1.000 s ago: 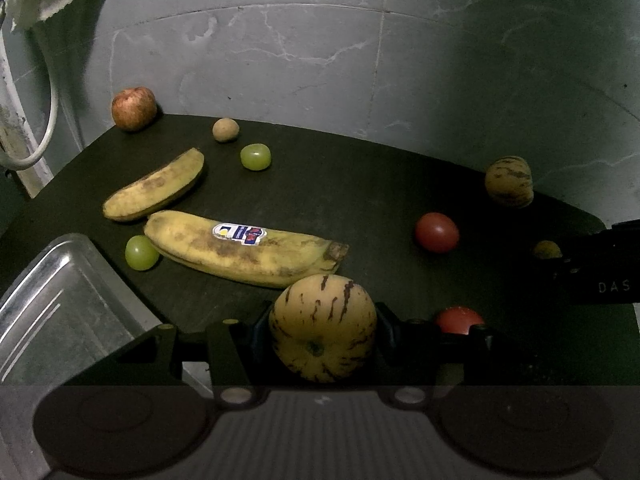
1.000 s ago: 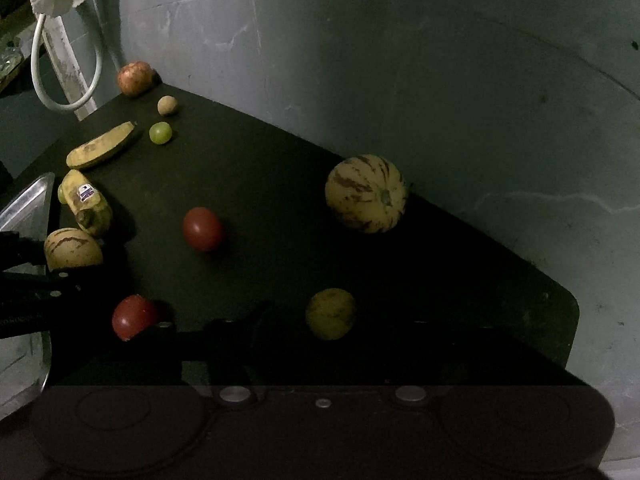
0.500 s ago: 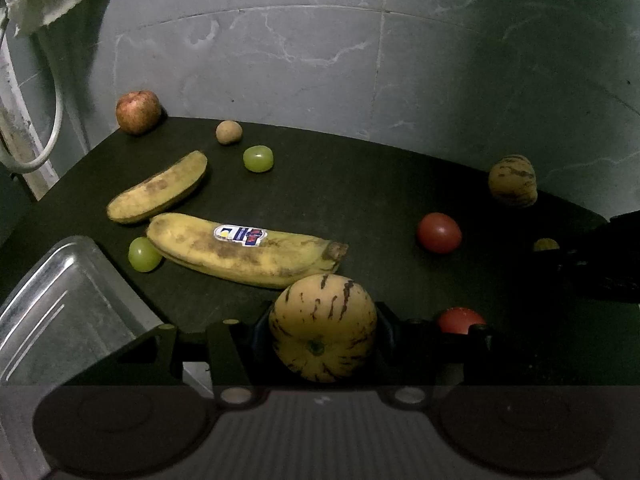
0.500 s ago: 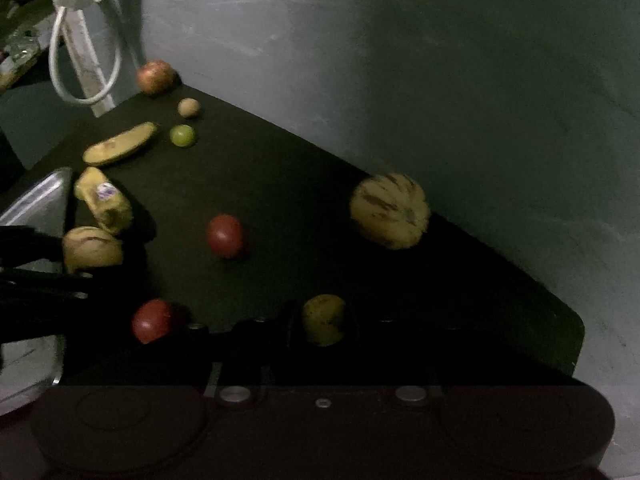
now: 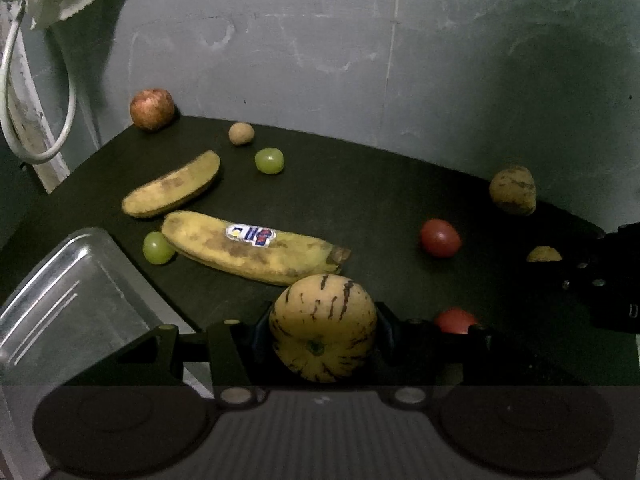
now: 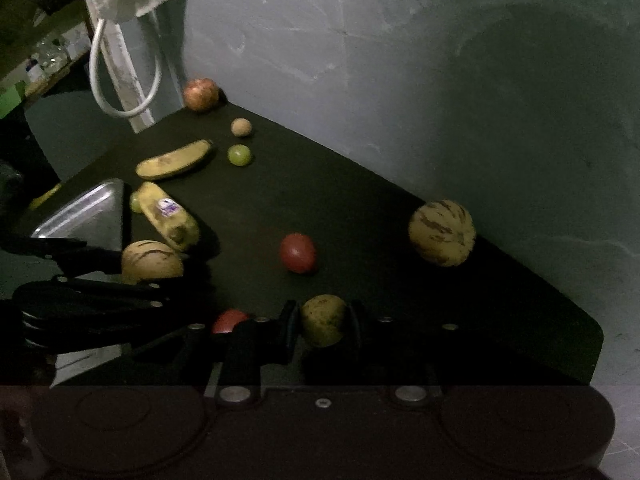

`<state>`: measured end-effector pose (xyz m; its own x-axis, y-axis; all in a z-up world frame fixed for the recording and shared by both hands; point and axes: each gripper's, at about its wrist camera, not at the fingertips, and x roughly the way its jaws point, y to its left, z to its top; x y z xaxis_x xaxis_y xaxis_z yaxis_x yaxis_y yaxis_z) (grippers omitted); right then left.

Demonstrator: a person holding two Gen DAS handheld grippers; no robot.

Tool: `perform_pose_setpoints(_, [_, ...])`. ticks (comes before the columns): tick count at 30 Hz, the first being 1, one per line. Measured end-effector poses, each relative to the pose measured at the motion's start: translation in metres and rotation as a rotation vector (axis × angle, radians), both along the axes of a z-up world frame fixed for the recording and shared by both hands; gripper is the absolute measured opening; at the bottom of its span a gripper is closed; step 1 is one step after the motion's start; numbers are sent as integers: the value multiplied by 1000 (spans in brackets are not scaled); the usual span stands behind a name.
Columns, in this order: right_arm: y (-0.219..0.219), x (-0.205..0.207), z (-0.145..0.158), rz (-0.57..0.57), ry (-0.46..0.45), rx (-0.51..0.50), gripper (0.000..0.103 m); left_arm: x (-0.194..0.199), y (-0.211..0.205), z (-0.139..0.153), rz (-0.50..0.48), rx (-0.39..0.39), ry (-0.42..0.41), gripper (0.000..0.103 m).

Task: Organize fruits
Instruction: 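Move the left gripper to the striped pepino and close on it, then release the pepino over the tray with the left gripper while the right carries a tan fruit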

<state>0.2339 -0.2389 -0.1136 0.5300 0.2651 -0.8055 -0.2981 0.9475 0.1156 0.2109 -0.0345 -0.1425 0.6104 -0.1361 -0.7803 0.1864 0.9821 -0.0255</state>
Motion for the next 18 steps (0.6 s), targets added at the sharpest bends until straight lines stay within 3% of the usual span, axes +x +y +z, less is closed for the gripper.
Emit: perform_pose_setpoints(18, [15,-48,80,54,-142,83,28,-47,12,75,85,-30,-144,55])
